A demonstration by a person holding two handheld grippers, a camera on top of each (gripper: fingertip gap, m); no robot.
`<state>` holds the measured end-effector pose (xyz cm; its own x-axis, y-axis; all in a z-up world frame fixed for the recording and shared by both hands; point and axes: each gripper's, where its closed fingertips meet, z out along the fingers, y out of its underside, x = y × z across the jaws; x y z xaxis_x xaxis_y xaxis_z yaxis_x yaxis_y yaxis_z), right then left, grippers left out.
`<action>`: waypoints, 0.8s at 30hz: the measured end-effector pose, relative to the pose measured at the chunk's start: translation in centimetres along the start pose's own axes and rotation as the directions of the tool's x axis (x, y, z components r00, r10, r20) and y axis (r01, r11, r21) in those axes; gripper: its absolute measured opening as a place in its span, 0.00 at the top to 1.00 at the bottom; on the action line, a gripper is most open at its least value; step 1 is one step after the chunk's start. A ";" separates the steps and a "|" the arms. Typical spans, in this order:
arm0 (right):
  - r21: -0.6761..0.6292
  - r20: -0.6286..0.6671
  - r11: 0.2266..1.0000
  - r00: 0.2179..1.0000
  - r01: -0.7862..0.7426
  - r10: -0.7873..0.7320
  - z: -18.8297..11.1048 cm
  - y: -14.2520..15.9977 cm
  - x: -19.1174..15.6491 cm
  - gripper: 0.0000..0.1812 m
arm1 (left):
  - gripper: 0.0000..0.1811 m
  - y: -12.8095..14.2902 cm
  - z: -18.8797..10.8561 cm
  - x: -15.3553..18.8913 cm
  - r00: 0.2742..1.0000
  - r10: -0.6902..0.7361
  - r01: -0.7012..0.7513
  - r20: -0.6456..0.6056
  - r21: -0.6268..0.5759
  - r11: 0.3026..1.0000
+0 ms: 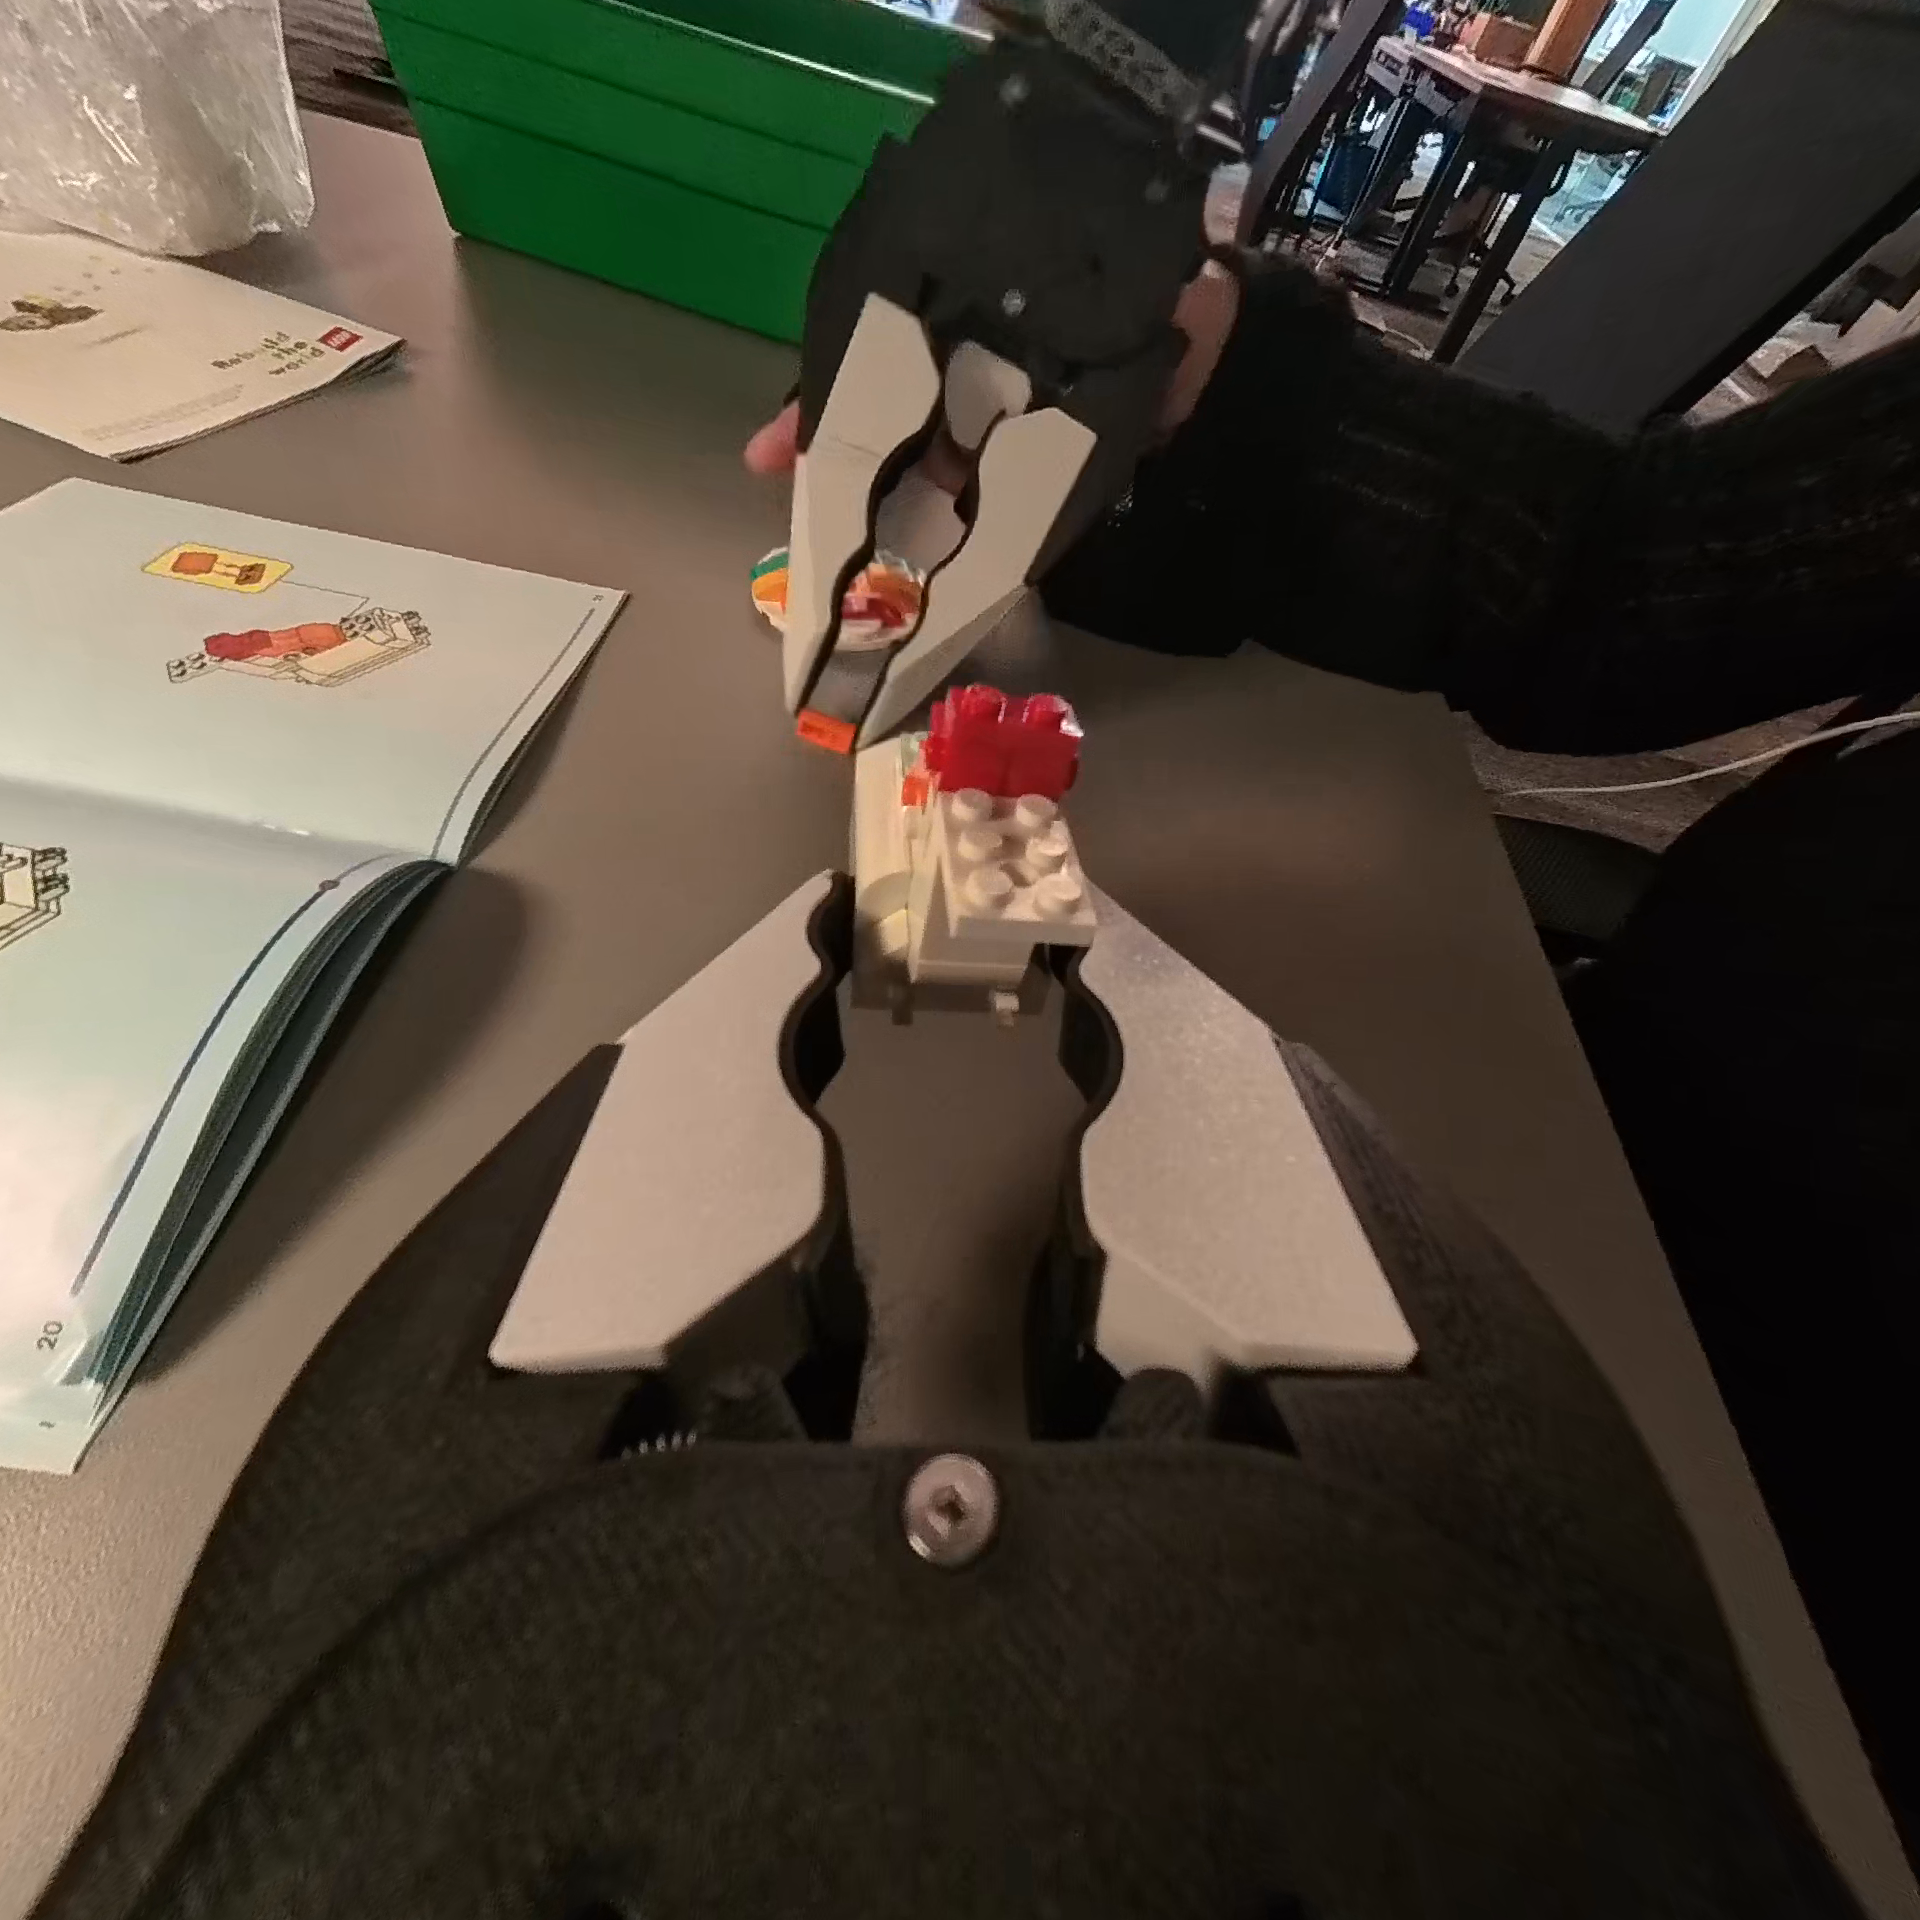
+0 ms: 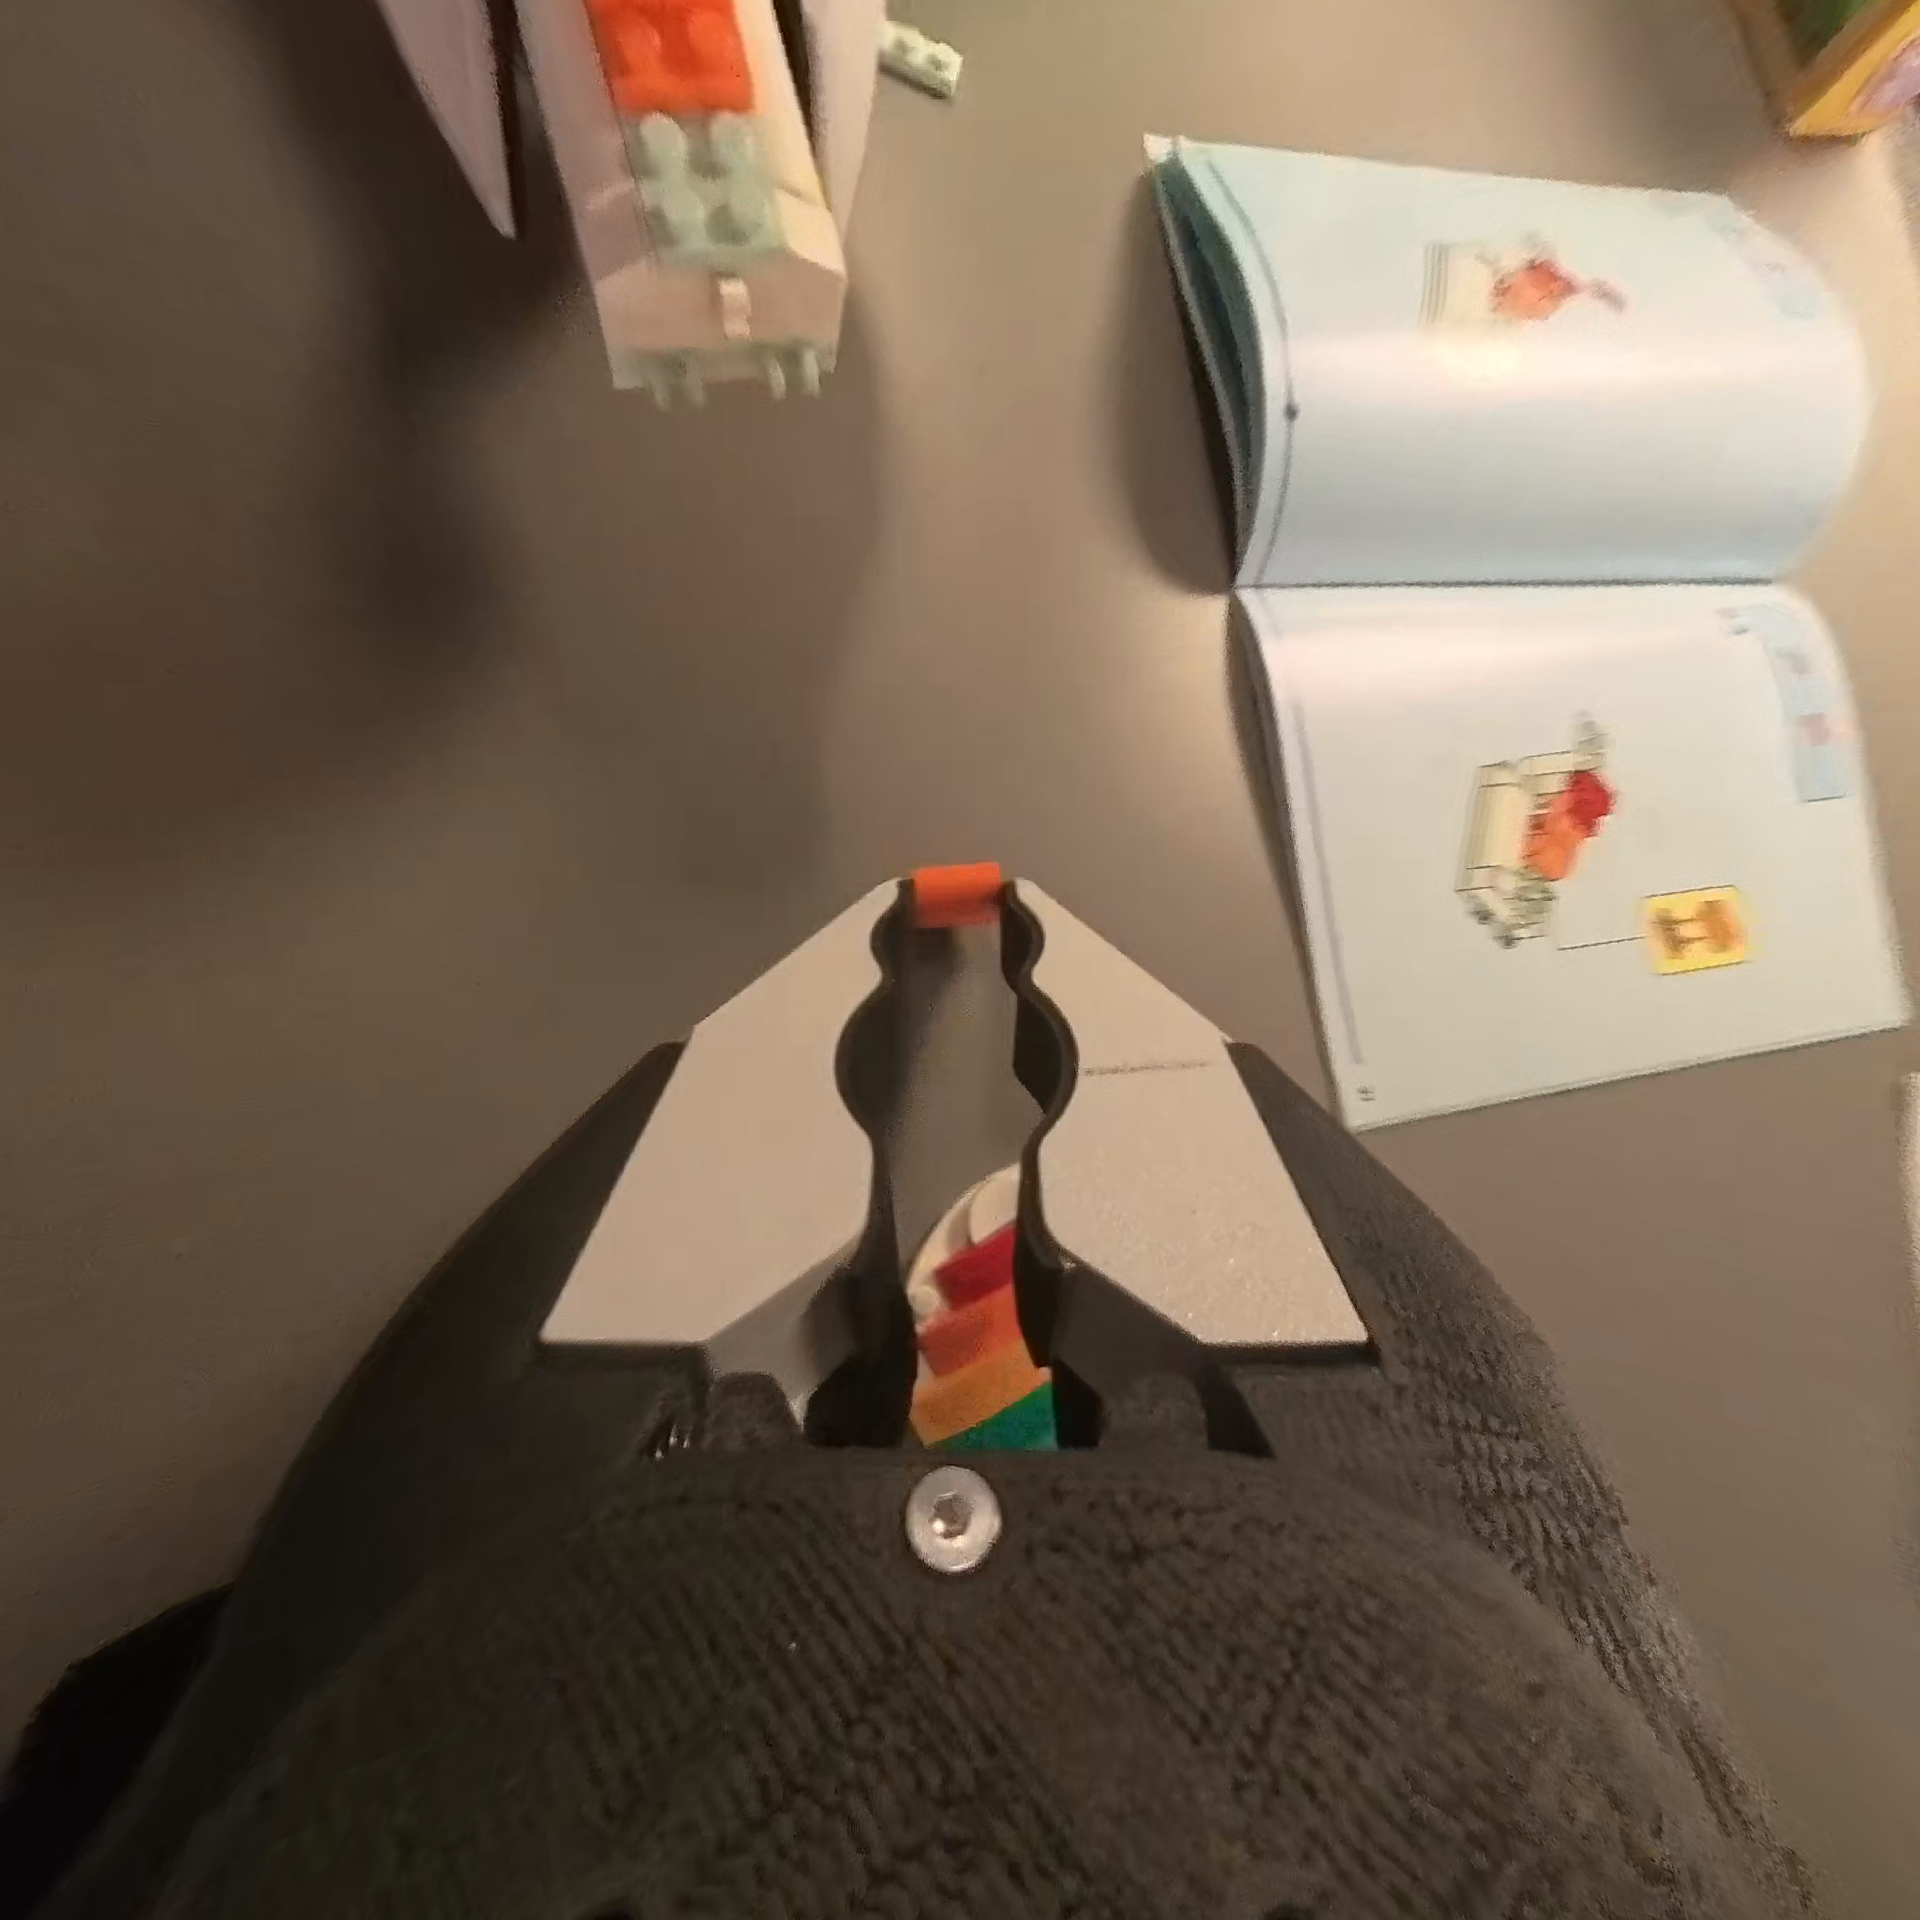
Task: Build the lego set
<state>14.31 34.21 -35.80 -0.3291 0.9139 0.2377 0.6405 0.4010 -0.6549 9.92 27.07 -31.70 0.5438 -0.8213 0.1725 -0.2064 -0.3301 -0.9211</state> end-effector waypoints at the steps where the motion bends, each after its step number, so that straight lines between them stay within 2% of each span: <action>1: -0.010 -0.038 0.999 0.999 0.039 -0.039 -0.2 -0.3 0.2 0.92 | 0.80 0.0 0.0 0.0 1.000 -0.001 0.001 0.001 0.002 1.000; 4: -0.128 -0.123 0.961 0.957 0.246 -0.262 -0.3 -0.8 0.0 0.92 | 0.80 -0.1 0.1 0.1 1.000 0.009 -0.009 0.007 0.002 1.000; 6: -0.296 -0.139 0.846 0.856 0.444 -0.498 -0.3 -0.3 0.1 0.92 | 0.80 -0.2 0.0 0.1 1.000 0.019 -0.019 0.019 0.005 1.000; 7: -0.391 -0.123 0.734 0.759 0.556 -0.640 -0.6 -0.2 0.4 0.92 | 0.80 -0.3 0.0 0.0 0.999 0.020 -0.021 0.024 0.008 1.000; 8: -0.479 -0.089 0.583 0.624 0.657 -0.776 -0.9 -0.2 0.7 0.92 | 0.80 -0.4 -0.1 0.0 0.999 0.022 -0.022 0.029 0.014 1.000; 10: -0.580 0.032 0.217 0.288 0.785 -0.957 -1.4 -0.9 0.8 0.92 | 0.80 -0.6 -0.2 0.0 0.999 0.023 -0.023 0.034 0.022 0.999; 12: -0.567 0.160 -0.117 -0.030 0.815 -0.987 -1.2 -1.5 0.0 0.92 | 0.80 -0.7 -0.2 0.0 0.999 0.023 -0.024 0.038 0.026 0.999; 13: -0.535 0.209 -0.243 -0.151 0.809 -0.966 -1.0 -1.4 -0.6 0.91 | 0.80 -0.7 -0.3 -0.1 0.999 0.025 -0.026 0.041 0.028 0.999; 14: -0.495 0.248 -0.335 -0.240 0.801 -0.939 -0.7 -1.1 -1.2 0.92 | 0.80 -0.7 -0.3 -0.1 0.999 0.025 -0.026 0.044 0.028 0.999; 16: -0.415 0.304 -0.458 -0.354 0.786 -0.884 -0.4 -0.3 -2.3 0.92 | 0.80 -0.7 -0.3 -0.2 0.999 0.022 -0.024 0.045 0.030 0.999; 19: -0.336 0.353 -0.580 -0.472 0.742 -0.808 -0.1 0.2 -3.0 0.92 | 0.80 -0.7 -0.3 -0.3 0.999 0.012 -0.014 0.039 0.030 0.999; 21: -0.299 0.368 -0.614 -0.505 0.731 -0.781 0.0 0.2 -3.2 0.92 | 0.80 -0.6 -0.2 -0.3 0.999 0.008 -0.009 0.035 0.028 1.000; 24: -0.260 0.381 -0.604 -0.494 0.754 -0.781 0.1 0.0 -3.4 0.91 | 0.80 -0.5 -0.2 -0.3 0.999 0.005 -0.006 0.033 0.025 1.000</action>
<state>15.39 31.11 -36.67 -0.6021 -0.7892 0.1210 -0.4543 0.4632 0.7609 9.73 27.40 -31.24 0.5690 -0.8074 0.1559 -0.1890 -0.3130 -0.9308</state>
